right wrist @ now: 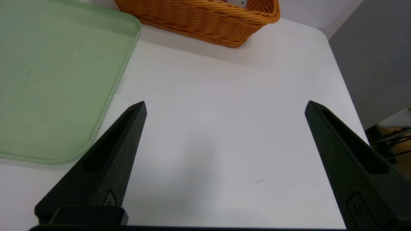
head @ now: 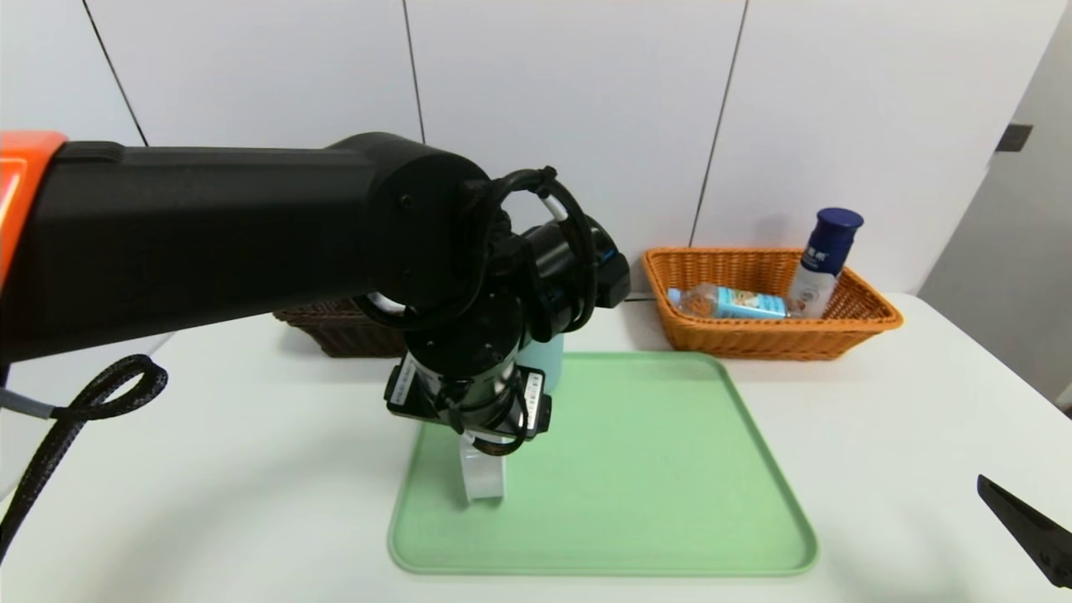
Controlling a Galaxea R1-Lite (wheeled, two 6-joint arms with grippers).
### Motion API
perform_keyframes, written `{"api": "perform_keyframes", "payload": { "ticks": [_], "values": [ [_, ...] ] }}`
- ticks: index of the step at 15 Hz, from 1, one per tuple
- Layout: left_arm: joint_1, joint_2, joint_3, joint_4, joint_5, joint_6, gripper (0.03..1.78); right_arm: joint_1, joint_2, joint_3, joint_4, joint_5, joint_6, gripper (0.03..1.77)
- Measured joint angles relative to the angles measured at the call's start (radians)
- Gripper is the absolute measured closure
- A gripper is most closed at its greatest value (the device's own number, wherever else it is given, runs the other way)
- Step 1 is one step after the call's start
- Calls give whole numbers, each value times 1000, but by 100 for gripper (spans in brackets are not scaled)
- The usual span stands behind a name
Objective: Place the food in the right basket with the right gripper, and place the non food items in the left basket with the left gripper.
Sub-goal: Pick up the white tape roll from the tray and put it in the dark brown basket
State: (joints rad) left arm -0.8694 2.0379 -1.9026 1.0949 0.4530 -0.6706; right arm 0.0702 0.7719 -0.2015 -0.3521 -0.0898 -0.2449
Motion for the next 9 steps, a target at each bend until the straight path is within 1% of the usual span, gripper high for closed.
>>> {"api": "perform_keyframes", "payload": {
  "ticks": [9],
  "values": [
    [-12, 44, 2, 0, -6, -18, 12, 0, -4, -1, 0, -1, 0, 10]
  ]
}}
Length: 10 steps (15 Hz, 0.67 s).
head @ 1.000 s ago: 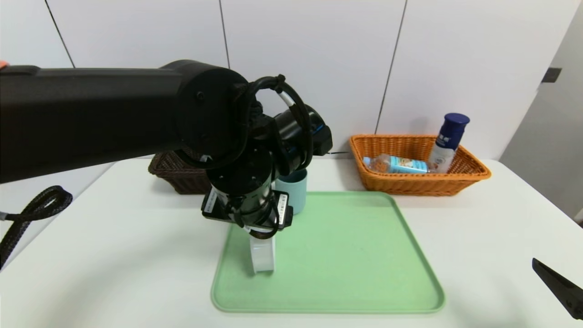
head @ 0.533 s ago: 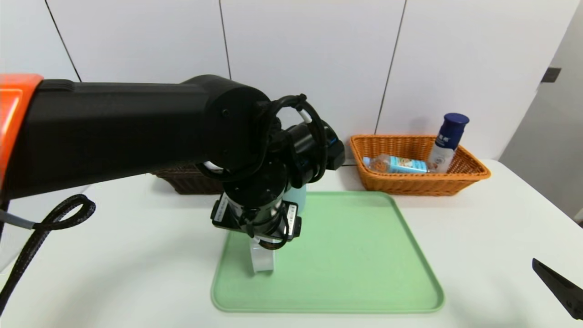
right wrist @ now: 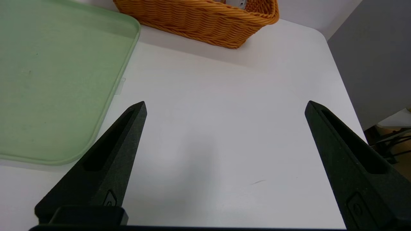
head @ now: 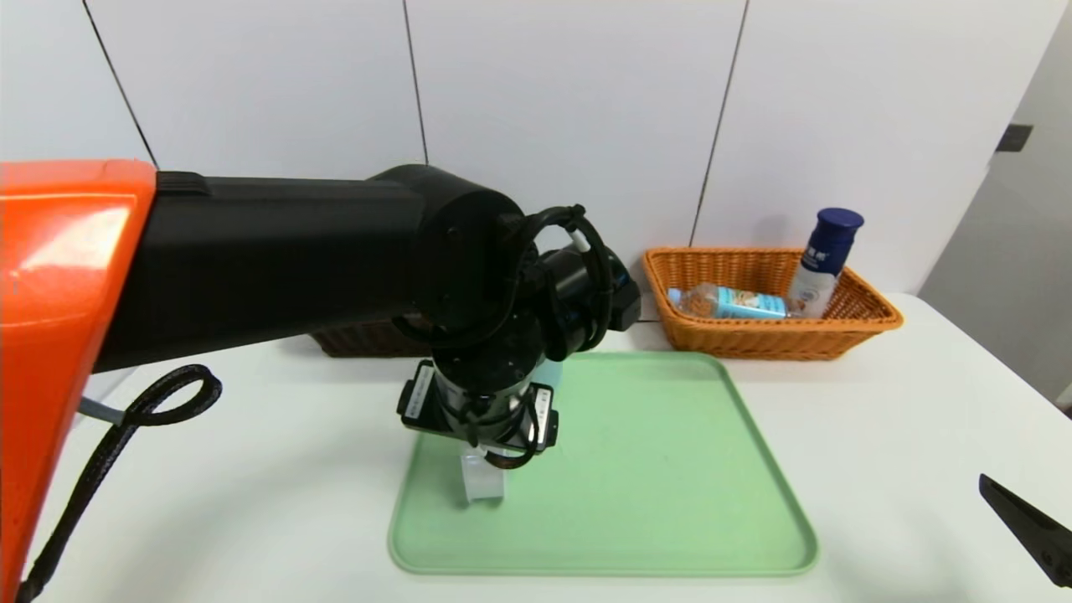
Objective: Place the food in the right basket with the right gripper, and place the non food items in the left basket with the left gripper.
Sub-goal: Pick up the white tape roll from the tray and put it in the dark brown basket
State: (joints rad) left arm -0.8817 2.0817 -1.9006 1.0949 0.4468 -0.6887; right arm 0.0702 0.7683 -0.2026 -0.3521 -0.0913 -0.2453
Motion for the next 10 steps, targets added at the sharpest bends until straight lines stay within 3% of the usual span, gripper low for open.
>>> {"api": "perform_keyframes", "payload": {
  "ticks": [10],
  "values": [
    [-10, 25, -6, -15, 10, -9, 12, 0, -23, 15, 1, 1, 1, 10]
  ]
}}
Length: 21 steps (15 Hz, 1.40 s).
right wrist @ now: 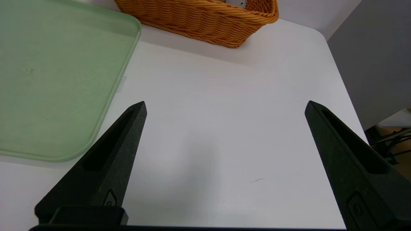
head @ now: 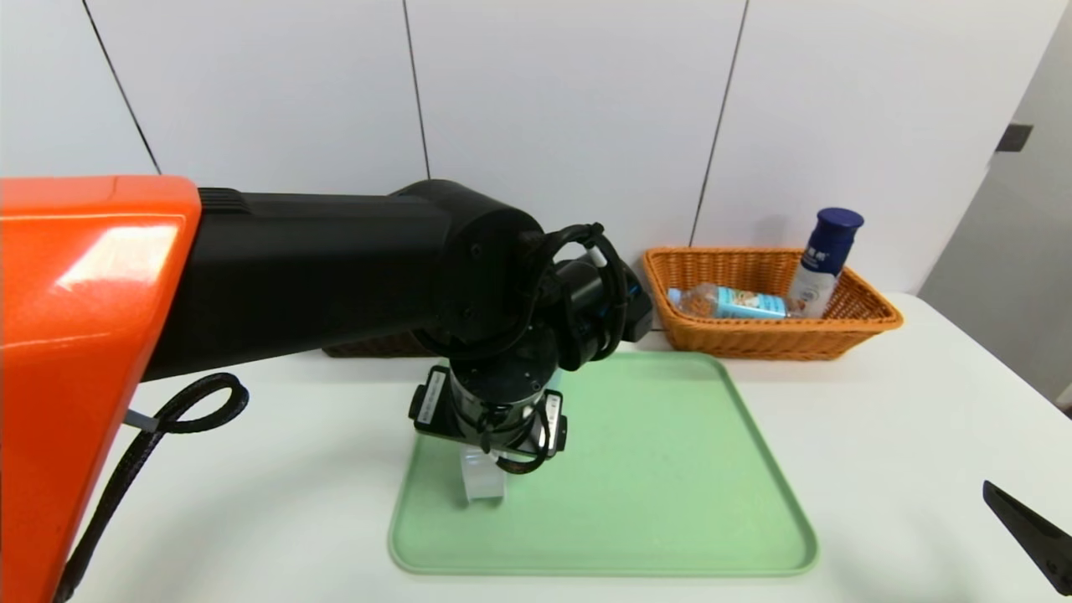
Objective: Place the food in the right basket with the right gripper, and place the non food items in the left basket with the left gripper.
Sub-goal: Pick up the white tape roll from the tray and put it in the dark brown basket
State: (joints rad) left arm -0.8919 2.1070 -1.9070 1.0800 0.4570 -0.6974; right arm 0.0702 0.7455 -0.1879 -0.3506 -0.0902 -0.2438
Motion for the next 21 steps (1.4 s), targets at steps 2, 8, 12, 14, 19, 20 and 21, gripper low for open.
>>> {"api": "perform_keyframes", "payload": {
  "ticks": [2, 8, 12, 14, 19, 20, 21],
  "values": [
    [0, 0, 0, -5, 3, -2, 12, 0, -3, 1, 0, 0, 0, 10],
    [1, 7, 6, -34, 33, -2, 77, 0, -11, 13, 0, 0, 0, 10],
    [2, 8, 6, -30, 33, -3, 126, 0, -12, 11, 0, 0, 0, 10],
    [2, 8, 11, -30, 34, -2, 125, 0, -12, 11, -1, -1, 0, 10],
    [2, 4, 8, -28, 32, -2, 125, 0, -13, 10, 0, 0, 0, 10],
    [4, -2, 0, -27, 32, 2, 125, 0, -13, 12, 0, 0, -1, 10],
    [10, -10, -9, -26, 33, 7, 125, 0, -13, 15, 0, 0, -1, 10]
  ]
}}
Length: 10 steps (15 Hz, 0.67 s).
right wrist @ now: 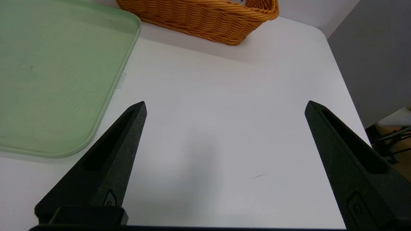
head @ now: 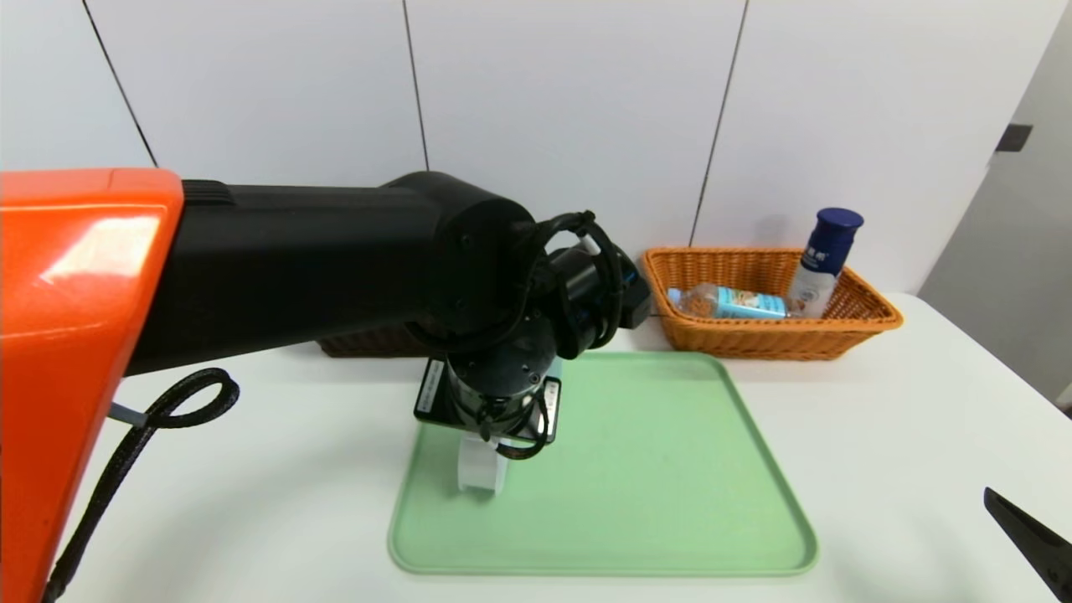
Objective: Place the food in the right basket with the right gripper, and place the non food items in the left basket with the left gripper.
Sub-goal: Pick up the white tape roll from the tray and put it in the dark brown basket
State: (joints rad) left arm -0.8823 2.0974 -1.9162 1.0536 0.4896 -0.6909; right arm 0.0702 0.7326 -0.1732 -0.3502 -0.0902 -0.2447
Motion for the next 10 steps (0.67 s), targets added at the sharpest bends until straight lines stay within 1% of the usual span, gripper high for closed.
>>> {"api": "perform_keyframes", "payload": {
  "ticks": [2, 6, 8, 10],
  "values": [
    [13, -24, -23, 0, 2, 14, 125, 0, 0, 0, 0, 1, 0, 10],
    [48, -97, -34, -23, 18, 89, 125, 0, 1, 1, 0, 2, -1, 10],
    [91, -143, -35, -76, 19, 168, 125, 0, 1, 4, -1, 2, -3, 10],
    [155, -177, -35, -171, 19, 277, 125, 0, 1, 7, 0, 3, -16, 10]
  ]
}}
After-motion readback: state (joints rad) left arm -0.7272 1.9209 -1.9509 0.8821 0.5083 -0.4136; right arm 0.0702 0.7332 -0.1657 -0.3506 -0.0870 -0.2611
